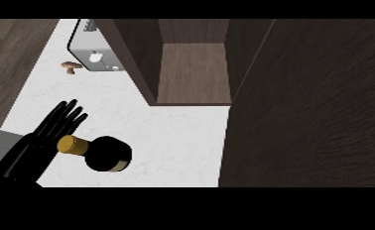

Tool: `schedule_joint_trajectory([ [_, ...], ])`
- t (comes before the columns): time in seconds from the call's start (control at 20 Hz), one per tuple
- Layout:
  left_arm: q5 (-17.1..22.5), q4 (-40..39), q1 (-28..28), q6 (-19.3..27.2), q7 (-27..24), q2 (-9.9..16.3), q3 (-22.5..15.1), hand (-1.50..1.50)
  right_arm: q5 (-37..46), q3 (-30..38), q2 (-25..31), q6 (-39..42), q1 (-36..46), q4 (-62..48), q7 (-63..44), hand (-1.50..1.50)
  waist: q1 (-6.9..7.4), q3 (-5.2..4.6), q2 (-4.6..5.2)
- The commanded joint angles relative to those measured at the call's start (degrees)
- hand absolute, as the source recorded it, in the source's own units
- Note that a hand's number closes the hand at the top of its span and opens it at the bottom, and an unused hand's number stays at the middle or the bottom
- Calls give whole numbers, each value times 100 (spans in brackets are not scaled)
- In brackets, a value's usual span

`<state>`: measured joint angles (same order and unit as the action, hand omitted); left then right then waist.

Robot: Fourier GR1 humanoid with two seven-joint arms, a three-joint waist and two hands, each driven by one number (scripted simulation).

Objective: Pick up the wine, place it into the cabinet and close the cabinet

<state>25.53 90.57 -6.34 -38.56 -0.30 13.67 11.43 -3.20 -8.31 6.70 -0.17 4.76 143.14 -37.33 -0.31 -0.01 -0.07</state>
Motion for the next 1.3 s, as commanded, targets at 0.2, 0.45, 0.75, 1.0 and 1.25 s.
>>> schedule_joint_trajectory([
  [0.2,-900,-1123,253,-397,-1051,-201,-46,-150,-194,96,-21,3,-67,605,-226,-150,8,-2,4],
  [0.45,-829,-1243,228,-550,-1097,-79,16,-150,-209,-123,-111,164,-539,759,45,-150,12,2,-2],
  [0.75,-1601,-2062,398,-557,-1971,-173,-51,-150,-192,-77,-52,101,-480,958,-251,-150,-12,-2,1],
  [1.0,-1777,-2303,592,-504,-2180,-181,-106,-150,-358,-20,-56,123,-403,1008,-407,-150,-13,-1,0],
  [1.25,-1792,-2738,909,-458,-2185,-140,-104,-150,-154,45,-78,-27,172,772,-605,-150,10,-2,2],
])
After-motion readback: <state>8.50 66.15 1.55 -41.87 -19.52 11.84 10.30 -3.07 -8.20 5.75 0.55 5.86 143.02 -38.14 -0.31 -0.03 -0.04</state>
